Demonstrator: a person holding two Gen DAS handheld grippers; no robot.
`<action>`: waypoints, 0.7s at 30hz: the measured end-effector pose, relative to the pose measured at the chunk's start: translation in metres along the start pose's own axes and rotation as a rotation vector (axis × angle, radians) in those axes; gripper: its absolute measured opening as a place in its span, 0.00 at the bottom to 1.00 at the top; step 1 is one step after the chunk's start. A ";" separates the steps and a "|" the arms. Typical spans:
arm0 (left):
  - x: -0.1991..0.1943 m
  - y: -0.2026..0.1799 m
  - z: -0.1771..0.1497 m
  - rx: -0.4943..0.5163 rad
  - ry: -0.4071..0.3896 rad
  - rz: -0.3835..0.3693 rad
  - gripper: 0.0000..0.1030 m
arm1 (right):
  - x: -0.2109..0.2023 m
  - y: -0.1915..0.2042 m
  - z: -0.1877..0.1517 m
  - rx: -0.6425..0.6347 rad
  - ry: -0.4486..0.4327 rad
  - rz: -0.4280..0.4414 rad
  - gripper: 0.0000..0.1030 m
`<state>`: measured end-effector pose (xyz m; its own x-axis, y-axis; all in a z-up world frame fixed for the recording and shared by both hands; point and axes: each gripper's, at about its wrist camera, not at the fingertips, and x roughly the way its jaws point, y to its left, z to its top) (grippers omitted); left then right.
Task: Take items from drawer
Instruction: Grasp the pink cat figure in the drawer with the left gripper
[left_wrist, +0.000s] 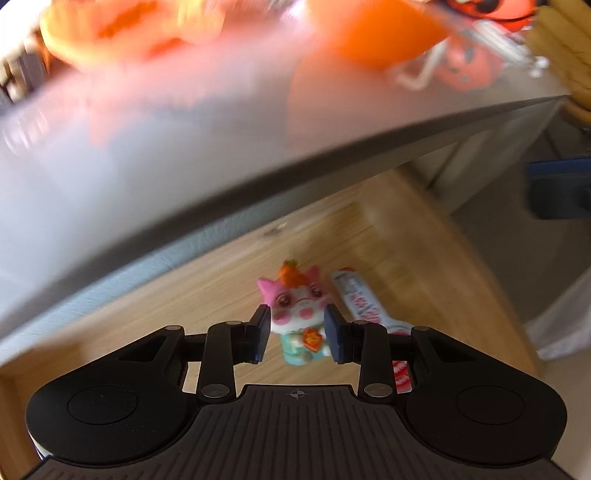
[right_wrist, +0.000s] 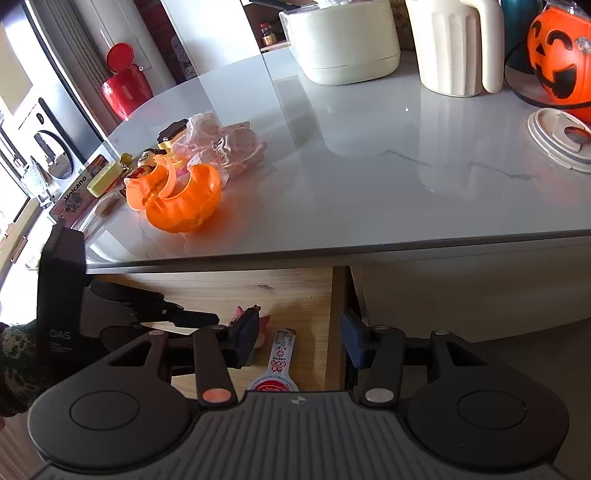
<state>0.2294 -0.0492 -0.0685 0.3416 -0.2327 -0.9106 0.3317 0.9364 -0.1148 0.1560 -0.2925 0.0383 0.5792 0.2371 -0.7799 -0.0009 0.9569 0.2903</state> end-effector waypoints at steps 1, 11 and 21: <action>0.005 0.001 0.000 -0.019 0.018 0.001 0.37 | 0.000 0.001 0.000 -0.003 0.001 0.001 0.47; 0.023 -0.018 0.004 -0.020 0.024 -0.032 0.43 | 0.004 0.007 -0.001 -0.033 0.012 -0.014 0.48; 0.000 -0.007 -0.009 0.042 0.100 -0.057 0.37 | 0.021 0.020 -0.009 -0.130 0.069 -0.088 0.50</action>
<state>0.2188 -0.0529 -0.0711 0.2327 -0.2564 -0.9382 0.3851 0.9101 -0.1532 0.1613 -0.2671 0.0227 0.5240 0.1584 -0.8368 -0.0608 0.9870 0.1487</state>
